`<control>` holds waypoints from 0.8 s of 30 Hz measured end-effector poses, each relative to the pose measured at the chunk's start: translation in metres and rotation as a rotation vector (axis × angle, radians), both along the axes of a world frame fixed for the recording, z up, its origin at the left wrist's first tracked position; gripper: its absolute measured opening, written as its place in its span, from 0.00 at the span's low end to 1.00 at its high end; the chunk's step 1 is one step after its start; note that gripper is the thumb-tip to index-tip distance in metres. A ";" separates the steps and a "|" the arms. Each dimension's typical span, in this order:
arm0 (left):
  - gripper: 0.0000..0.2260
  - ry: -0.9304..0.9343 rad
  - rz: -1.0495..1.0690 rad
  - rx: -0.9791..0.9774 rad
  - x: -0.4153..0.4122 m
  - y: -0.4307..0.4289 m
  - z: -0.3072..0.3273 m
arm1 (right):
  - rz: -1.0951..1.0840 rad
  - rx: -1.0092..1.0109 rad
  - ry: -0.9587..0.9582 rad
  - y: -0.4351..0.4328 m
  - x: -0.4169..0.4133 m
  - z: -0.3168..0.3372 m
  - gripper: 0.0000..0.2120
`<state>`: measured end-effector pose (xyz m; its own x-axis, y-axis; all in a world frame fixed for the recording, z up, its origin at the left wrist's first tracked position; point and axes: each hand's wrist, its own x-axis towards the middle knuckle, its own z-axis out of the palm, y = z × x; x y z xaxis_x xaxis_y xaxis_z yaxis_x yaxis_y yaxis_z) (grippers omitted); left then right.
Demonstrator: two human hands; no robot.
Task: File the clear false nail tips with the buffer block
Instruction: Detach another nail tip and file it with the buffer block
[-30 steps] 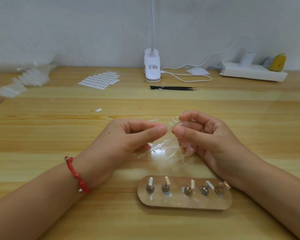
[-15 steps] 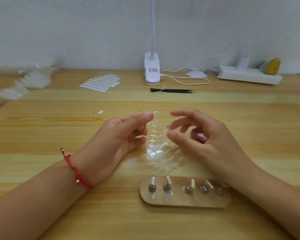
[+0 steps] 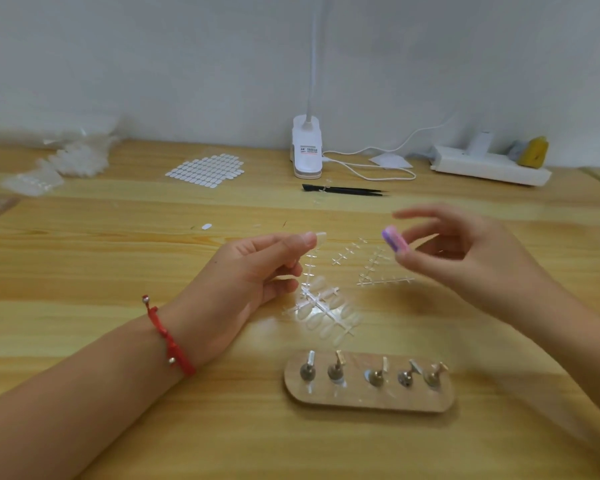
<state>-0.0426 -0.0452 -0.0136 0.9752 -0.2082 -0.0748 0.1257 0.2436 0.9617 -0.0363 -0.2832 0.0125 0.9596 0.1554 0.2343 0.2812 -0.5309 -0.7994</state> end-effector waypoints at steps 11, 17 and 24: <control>0.08 -0.087 -0.035 0.068 -0.004 -0.002 0.000 | 0.366 0.722 0.385 0.041 -0.005 -0.026 0.17; 0.08 -0.138 -0.089 0.211 -0.006 -0.006 -0.002 | 0.382 0.714 0.337 0.039 -0.006 -0.032 0.18; 0.08 -0.152 -0.072 0.210 -0.008 -0.009 0.001 | 0.383 0.653 0.293 0.042 -0.008 -0.034 0.18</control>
